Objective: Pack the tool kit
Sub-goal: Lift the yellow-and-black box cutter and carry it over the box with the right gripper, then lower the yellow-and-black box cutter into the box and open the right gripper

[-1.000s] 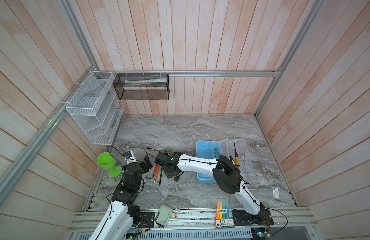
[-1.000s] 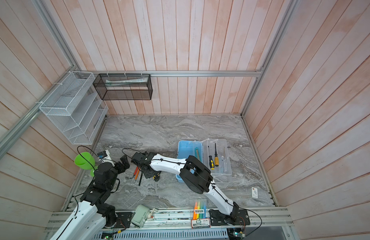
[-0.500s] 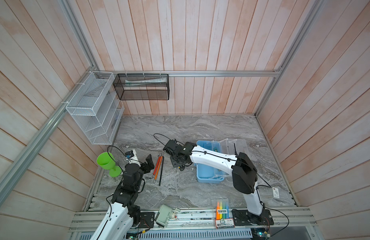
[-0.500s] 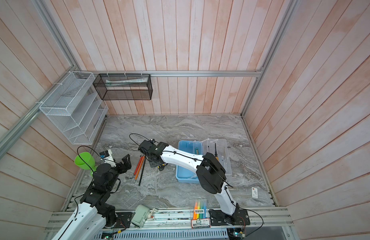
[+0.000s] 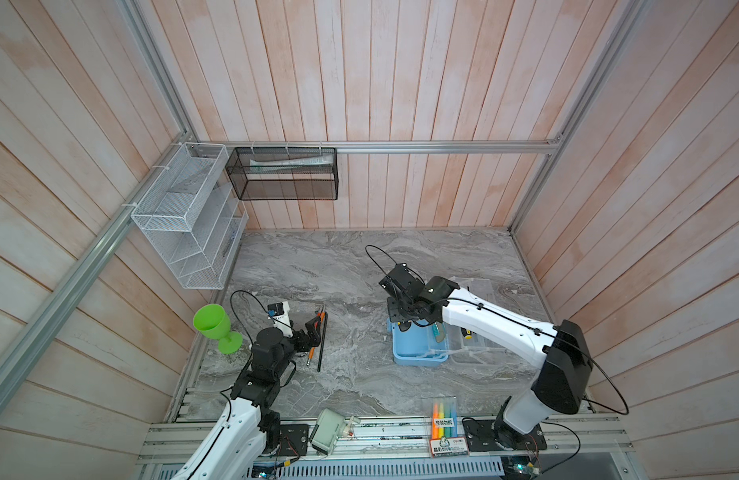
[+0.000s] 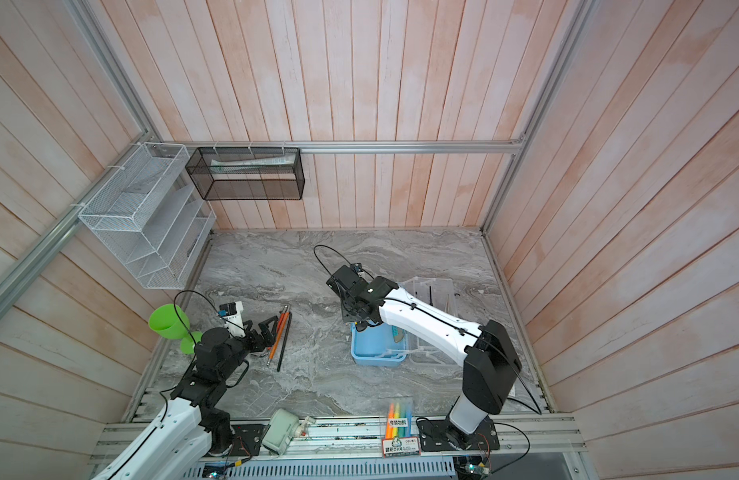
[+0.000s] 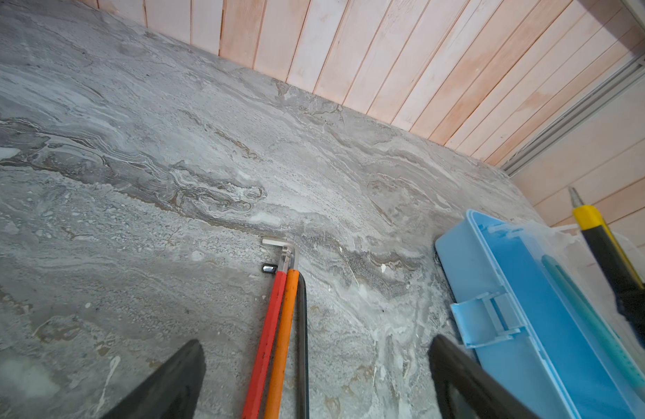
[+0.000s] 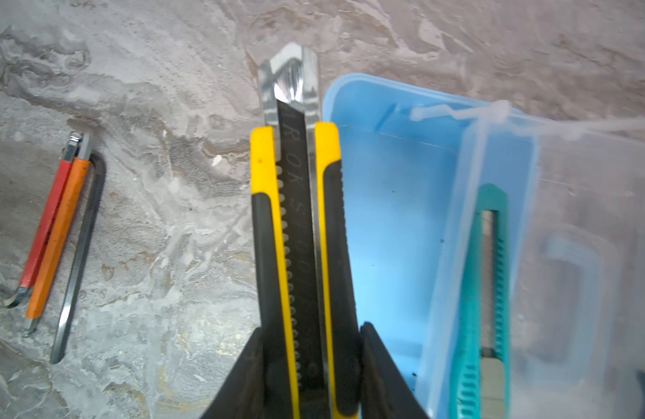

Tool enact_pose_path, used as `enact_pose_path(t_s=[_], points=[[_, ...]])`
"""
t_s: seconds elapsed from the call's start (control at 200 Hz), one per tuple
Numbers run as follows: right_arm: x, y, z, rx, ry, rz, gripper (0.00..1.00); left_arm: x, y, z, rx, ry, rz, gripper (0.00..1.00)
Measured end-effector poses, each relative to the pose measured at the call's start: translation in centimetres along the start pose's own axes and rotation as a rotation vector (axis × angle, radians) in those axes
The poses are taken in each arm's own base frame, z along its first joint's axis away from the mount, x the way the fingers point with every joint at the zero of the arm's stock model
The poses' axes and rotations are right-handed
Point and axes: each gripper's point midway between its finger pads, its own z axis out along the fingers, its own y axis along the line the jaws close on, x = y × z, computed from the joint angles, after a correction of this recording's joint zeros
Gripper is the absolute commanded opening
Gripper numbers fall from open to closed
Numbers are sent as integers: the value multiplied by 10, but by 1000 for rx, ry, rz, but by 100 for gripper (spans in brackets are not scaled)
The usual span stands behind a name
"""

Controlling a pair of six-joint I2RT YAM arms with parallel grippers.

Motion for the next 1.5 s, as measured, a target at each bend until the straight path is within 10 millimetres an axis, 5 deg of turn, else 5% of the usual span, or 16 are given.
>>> enact_pose_path(t_s=[0.3,0.53,1.0,1.275,1.501], points=[[22,-77,-9,88,-13,112,23,-10,-7,-1,31,-43,3,99],[30,-115,-1,145,13,142,24,-8,-8,-1,43,-31,3,99],[36,-123,34,187,118,85,34,-12,-11,-4,55,-52,4,100],[29,-125,35,231,135,76,47,-12,-11,-3,55,-50,4,100],[12,-122,15,256,106,60,50,-12,-11,-3,55,-51,4,100]])
